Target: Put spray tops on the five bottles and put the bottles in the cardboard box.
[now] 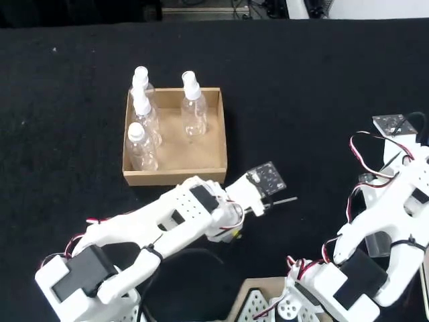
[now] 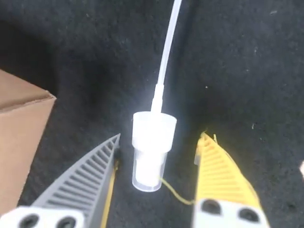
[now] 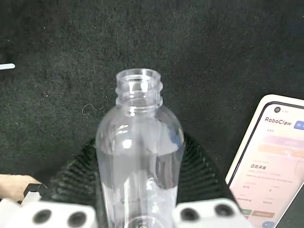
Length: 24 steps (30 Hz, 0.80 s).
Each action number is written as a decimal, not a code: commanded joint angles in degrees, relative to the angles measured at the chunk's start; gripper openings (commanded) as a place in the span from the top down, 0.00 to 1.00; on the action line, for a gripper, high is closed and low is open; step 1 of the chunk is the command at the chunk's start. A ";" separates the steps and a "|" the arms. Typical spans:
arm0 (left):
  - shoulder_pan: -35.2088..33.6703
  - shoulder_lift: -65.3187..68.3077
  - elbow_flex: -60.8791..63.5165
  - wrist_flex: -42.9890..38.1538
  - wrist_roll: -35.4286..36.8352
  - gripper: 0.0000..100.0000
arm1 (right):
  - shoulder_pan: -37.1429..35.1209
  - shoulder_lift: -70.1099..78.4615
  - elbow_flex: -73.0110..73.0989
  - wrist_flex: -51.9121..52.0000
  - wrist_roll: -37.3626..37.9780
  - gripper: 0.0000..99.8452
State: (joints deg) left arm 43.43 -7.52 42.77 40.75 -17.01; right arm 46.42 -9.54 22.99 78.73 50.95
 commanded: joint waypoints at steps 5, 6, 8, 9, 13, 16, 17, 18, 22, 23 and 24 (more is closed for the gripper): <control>0.40 -0.44 0.13 -1.76 0.88 0.93 | -0.70 0.13 -0.40 -1.05 -0.18 0.99; 0.40 -0.44 0.13 -1.49 0.97 0.95 | -0.62 0.04 -0.40 -1.05 -0.18 0.99; 0.57 -0.97 0.40 -0.70 0.97 0.95 | -0.62 -0.04 -0.40 -1.05 -0.18 0.99; 0.66 -1.14 0.40 0.44 0.97 0.94 | -0.62 -0.13 -0.40 -1.05 -0.18 0.99; 1.27 -1.76 -2.68 7.56 0.44 0.95 | -0.62 -0.22 -0.40 -1.05 -0.18 0.99; -0.84 -4.84 -6.81 16.35 -2.02 0.95 | -0.62 -0.22 -0.48 -1.05 -0.18 0.99; -2.07 -6.59 -8.66 19.60 -3.16 0.95 | -0.62 -0.22 -0.48 -1.05 -0.18 0.99; -3.56 -8.79 -10.42 22.59 -3.69 0.95 | -0.62 -0.22 -0.48 -1.05 -0.18 0.99; -9.36 -18.90 -16.57 32.62 -3.96 0.95 | -0.79 -0.22 -0.48 -1.05 -0.18 0.99; -10.68 -21.71 -17.89 34.73 -3.96 0.95 | -0.88 -0.22 -0.48 -1.05 -0.18 0.99; -11.74 -24.35 -19.21 36.57 -3.96 0.95 | -1.05 -0.22 -0.48 -1.05 -0.26 0.99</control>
State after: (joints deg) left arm 36.22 -20.18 31.43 69.32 -20.26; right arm 46.42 -9.54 22.99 78.73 50.95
